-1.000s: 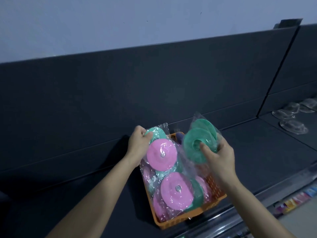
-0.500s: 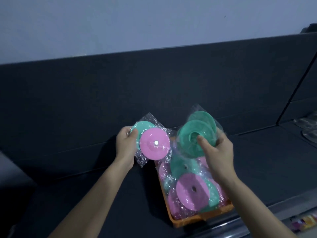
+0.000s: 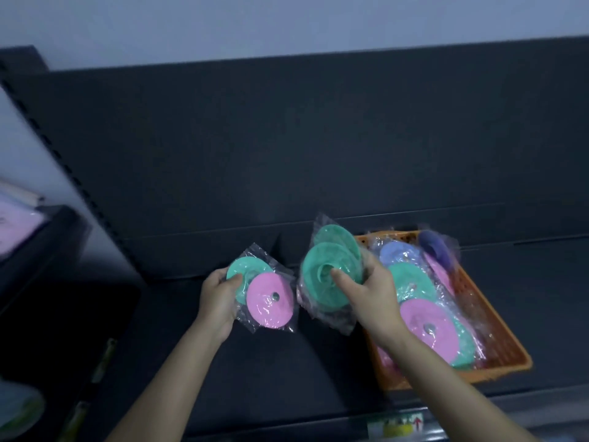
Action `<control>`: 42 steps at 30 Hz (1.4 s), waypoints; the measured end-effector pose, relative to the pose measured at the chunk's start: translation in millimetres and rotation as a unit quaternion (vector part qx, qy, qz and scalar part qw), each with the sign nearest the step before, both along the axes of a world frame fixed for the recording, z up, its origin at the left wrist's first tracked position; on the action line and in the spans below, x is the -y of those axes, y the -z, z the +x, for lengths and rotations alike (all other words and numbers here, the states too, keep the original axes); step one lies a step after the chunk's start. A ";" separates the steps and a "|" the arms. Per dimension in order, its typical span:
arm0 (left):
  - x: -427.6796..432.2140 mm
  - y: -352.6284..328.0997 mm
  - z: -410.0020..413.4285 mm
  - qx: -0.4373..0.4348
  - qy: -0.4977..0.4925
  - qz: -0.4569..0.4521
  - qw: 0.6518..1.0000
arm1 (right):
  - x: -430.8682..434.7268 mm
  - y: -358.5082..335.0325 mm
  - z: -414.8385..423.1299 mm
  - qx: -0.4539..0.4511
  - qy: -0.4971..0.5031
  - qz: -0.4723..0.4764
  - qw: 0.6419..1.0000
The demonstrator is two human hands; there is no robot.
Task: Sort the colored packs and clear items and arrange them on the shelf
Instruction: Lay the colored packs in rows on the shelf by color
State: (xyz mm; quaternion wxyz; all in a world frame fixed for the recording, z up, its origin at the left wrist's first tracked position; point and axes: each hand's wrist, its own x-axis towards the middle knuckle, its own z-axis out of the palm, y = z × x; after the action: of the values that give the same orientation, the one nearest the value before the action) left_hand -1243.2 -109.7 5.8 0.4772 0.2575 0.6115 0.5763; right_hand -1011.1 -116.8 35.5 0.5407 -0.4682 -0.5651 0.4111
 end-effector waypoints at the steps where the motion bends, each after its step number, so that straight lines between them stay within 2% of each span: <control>1: 3.7 3.9 -5.8 0.002 -0.004 -0.008 1.000 | 0.9 5.1 -6.3 0.013 -0.002 -0.010 1.000; 6: 19.8 20.5 -30.1 0.003 -0.018 -0.028 0.999 | 8.3 28.7 -26.2 0.133 -0.010 -0.009 0.991; 10: 27.8 28.5 -41.8 -0.004 -0.017 -0.028 0.999 | 15.9 46.1 -38.9 0.267 -0.046 0.072 0.960; 14: 31.1 36.2 -54.4 -0.001 -0.007 -0.021 1.000 | 27.6 66.7 -50.7 0.380 -0.100 0.132 0.910; 17: 33.5 39.0 -63.9 -0.010 0.003 -0.011 1.000 | 34.8 83.4 -57.5 0.466 -0.114 0.180 0.859; 20: 37.1 40.2 -73.5 -0.024 0.009 -0.001 1.000 | 40.2 99.8 -64.0 0.530 -0.182 0.118 0.820; 23: 38.5 39.3 -82.5 -0.081 -0.011 0.035 0.996 | 42.8 113.6 -65.9 0.575 -0.234 0.082 0.780; 25: 36.8 36.4 -88.3 -0.109 -0.021 0.073 0.991 | 42.7 112.6 -67.6 0.561 -0.251 0.070 0.786; 29: 34.8 31.5 -94.3 -0.152 0.008 0.130 0.980 | 35.8 102.1 -68.3 0.463 -0.229 0.028 0.856; 32: 35.4 34.7 -92.5 -0.178 0.077 0.141 0.971 | 30.4 101.1 -66.4 0.481 -0.180 0.023 0.858; 36: 39.6 47.0 -97.0 -0.261 0.211 0.057 0.940 | 26.4 101.8 -60.0 0.477 -0.149 -0.005 0.866; 40: 48.5 54.1 -107.3 -0.288 0.283 -0.032 0.914 | 23.1 99.0 -56.6 0.457 -0.138 -0.024 0.878; 42: 52.6 57.0 -108.3 -0.272 0.278 -0.058 0.920 | 23.8 99.6 -55.6 0.443 -0.126 -0.030 0.887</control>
State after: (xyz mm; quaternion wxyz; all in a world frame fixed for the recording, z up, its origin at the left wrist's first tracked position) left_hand -1351.5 -162.3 -51.2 0.4478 0.5354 0.6540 0.2918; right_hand -1066.7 -140.6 -64.0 0.1632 -0.5424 -0.7877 0.2424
